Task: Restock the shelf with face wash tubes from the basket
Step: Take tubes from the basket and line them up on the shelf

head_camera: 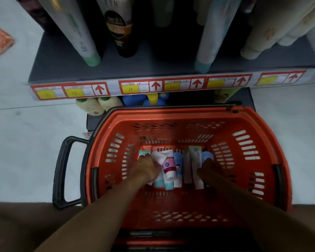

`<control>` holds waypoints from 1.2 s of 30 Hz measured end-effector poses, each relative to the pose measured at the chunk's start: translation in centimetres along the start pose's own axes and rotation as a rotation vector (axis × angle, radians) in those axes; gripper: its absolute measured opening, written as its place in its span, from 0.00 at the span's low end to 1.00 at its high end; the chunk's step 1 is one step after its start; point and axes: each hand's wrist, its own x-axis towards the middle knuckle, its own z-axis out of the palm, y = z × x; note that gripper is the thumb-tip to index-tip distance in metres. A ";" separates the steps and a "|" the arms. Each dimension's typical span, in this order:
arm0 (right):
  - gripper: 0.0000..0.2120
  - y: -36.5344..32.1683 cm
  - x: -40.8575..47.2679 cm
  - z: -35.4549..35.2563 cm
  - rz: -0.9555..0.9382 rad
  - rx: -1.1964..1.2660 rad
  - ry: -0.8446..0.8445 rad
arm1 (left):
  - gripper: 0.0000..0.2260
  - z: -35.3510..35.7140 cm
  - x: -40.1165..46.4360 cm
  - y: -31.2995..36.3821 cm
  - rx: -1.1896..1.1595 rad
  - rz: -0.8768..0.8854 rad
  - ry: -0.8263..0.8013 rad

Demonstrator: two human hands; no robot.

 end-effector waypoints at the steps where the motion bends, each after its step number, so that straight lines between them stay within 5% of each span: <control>1: 0.29 0.0 0.7 0.3 0.016 0.010 -0.022 | 0.26 0.5 0.4 -0.2 0.009 -0.007 -0.003; 12: 0.37 0.3 3.8 3.4 0.097 0.200 -0.022 | 0.28 4.5 2.8 -2.2 0.058 -0.032 -0.024; 23: 0.11 0.7 3.2 1.5 0.154 0.115 -0.131 | 0.36 3.2 2.7 -1.5 -0.058 -0.224 -0.148; 26: 0.15 0.5 1.6 0.2 0.135 0.142 -0.112 | 0.32 2.5 1.8 -1.5 -0.122 -0.238 -0.153; 30: 0.33 0.0 -0.8 -1.3 0.042 0.212 -0.009 | 0.23 1.7 0.4 -1.3 -0.271 -0.234 -0.123; 36: 0.30 -0.1 -4.5 -2.6 -0.089 0.297 0.103 | 0.28 -0.2 -2.8 -0.7 -0.325 -0.143 0.027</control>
